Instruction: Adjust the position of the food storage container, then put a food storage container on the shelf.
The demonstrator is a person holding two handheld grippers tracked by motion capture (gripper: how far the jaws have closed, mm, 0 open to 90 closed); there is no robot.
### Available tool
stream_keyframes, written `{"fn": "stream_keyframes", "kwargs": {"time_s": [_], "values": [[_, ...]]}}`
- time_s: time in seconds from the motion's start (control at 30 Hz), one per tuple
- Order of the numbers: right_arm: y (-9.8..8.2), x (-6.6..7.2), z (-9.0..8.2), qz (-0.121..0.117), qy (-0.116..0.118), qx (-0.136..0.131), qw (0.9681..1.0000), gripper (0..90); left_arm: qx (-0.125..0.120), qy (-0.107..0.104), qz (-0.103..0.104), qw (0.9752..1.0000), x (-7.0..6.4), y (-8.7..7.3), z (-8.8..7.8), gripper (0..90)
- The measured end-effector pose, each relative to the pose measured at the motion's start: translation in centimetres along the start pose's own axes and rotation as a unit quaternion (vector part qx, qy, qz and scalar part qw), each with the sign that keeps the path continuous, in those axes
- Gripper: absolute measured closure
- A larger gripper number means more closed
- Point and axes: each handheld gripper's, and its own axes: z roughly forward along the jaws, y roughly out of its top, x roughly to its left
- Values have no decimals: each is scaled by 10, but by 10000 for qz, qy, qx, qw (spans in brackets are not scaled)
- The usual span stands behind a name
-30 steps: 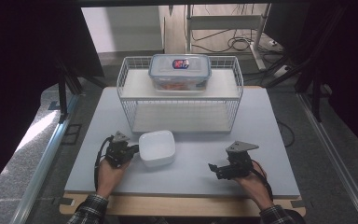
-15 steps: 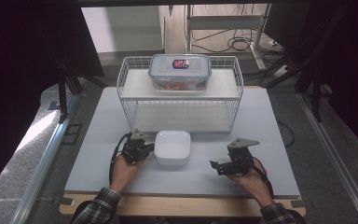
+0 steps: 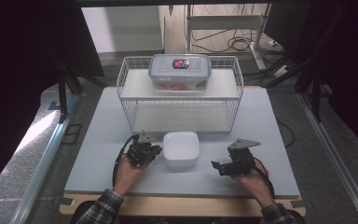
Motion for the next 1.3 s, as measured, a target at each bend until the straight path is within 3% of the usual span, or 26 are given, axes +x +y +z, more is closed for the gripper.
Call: {"fn": "stream_keyframes", "kwargs": {"time_s": [0.17, 0.3, 0.5, 0.63, 0.83, 1.0, 1.2, 1.3], "values": [[-1, 0, -4, 2, 69, -174, 9998, 101, -289, 76, -52, 9995, 4, -6, -20, 539], [-2, -1, -7, -63, 109, -271, 9996, 64, -427, 20, -109, 9990, 5, -14, -30, 373], [-4, -1, -9, -19, 203, -425, 9989, 49, -582, -169, -122, 9981, 5, -25, -40, 204], [-5, 0, -9, -61, 276, -451, 9986, 38, -484, -145, -131, 9986, 2, -31, -41, 144], [-6, 2, -6, -106, 329, -411, 9986, 35, -275, -91, 34, 9996, -3, -36, -40, 101], [-6, 0, -6, -88, 357, -370, 9986, 35, -161, 91, 369, 9991, -4, -38, -35, 56], [-4, -1, -7, -40, 285, -409, 9987, 20, -454, -53, 158, 9988, 1, -38, -34, 16], [-3, 0, -7, -98, 246, -466, 9986, 17, -476, -153, 70, 9987, 3, -37, -34, 14]]}}
